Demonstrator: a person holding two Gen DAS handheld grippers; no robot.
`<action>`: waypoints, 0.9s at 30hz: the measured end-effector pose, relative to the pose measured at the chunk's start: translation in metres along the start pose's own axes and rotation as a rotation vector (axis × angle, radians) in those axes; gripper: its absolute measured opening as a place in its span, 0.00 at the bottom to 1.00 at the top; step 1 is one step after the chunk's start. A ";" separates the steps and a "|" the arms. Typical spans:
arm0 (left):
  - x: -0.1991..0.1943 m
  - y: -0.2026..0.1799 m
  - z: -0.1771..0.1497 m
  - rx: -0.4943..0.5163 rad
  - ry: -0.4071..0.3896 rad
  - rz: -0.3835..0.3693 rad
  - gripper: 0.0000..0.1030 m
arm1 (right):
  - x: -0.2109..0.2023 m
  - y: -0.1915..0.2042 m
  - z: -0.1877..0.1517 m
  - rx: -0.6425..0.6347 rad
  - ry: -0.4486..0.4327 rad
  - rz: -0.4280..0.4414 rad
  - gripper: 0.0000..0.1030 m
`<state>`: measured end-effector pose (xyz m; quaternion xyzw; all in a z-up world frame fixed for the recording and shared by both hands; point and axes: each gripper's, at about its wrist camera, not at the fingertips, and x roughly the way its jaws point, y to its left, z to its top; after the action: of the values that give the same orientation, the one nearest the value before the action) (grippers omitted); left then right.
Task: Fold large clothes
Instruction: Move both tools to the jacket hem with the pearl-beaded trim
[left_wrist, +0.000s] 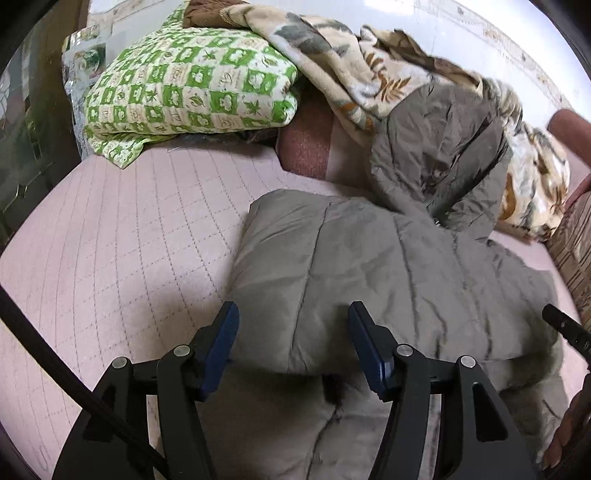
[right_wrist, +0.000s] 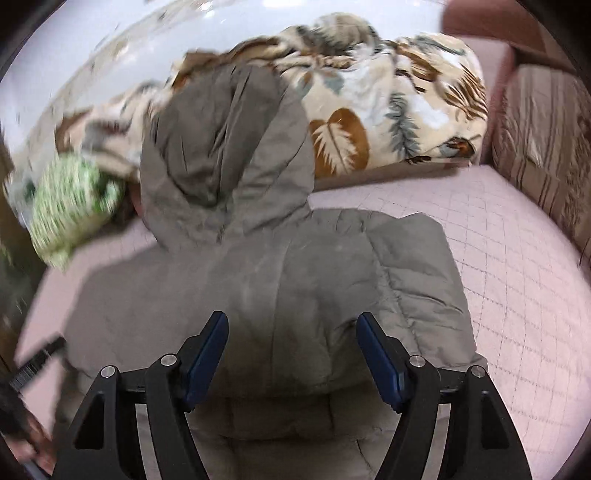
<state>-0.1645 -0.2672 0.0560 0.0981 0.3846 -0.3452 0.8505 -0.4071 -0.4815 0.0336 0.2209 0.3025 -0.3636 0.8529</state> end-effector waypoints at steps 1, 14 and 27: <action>0.005 0.000 0.000 0.006 0.013 0.007 0.60 | 0.007 0.004 -0.002 -0.038 0.013 -0.039 0.74; 0.026 0.007 -0.003 0.002 0.111 0.047 0.70 | 0.039 -0.004 -0.017 -0.058 0.141 -0.100 0.79; -0.063 -0.001 -0.005 0.019 -0.039 -0.048 0.70 | -0.046 -0.012 -0.007 0.047 0.040 0.013 0.79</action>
<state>-0.1978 -0.2338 0.0981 0.0905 0.3670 -0.3708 0.8483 -0.4442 -0.4627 0.0582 0.2500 0.3094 -0.3607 0.8436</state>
